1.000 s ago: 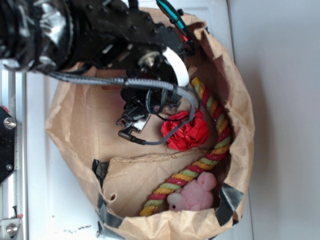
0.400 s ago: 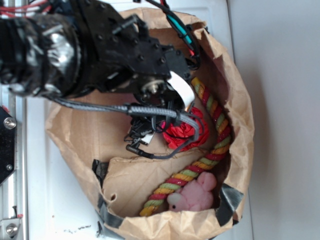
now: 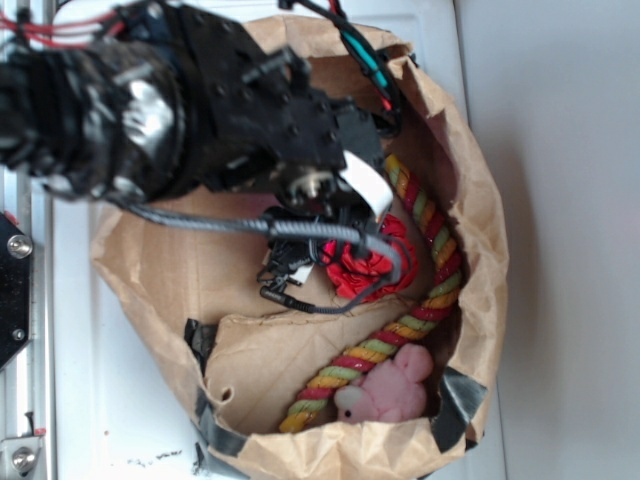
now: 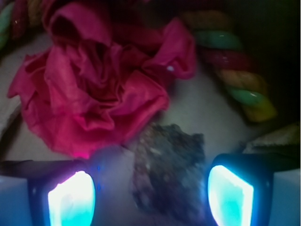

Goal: Grab the rock.

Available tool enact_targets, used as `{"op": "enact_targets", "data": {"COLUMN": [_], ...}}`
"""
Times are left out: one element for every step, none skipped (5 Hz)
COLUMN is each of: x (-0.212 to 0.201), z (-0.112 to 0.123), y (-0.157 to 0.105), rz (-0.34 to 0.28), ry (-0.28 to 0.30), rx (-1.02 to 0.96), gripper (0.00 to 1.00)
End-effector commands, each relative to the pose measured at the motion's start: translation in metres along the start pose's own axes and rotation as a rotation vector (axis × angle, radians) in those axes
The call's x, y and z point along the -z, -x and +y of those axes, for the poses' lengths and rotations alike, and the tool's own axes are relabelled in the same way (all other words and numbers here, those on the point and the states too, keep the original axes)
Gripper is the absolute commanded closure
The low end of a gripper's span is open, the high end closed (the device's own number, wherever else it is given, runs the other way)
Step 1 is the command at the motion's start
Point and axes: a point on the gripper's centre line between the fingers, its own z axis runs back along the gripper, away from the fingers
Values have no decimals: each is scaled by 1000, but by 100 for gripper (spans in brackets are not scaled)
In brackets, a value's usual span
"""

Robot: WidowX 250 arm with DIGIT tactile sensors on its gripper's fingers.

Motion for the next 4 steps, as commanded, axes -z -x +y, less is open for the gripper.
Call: {"op": "enact_targets", "data": {"x": [-3,2,0,-12], "z": [6,5,5,8], "y": [-29,-30,-29,-26], "rz": [-45,-41,-47,-68], "ry": [-76,-86,-76,-56], "rx": [10,9,-8,-5], "gripper": [0,0,100,100]}}
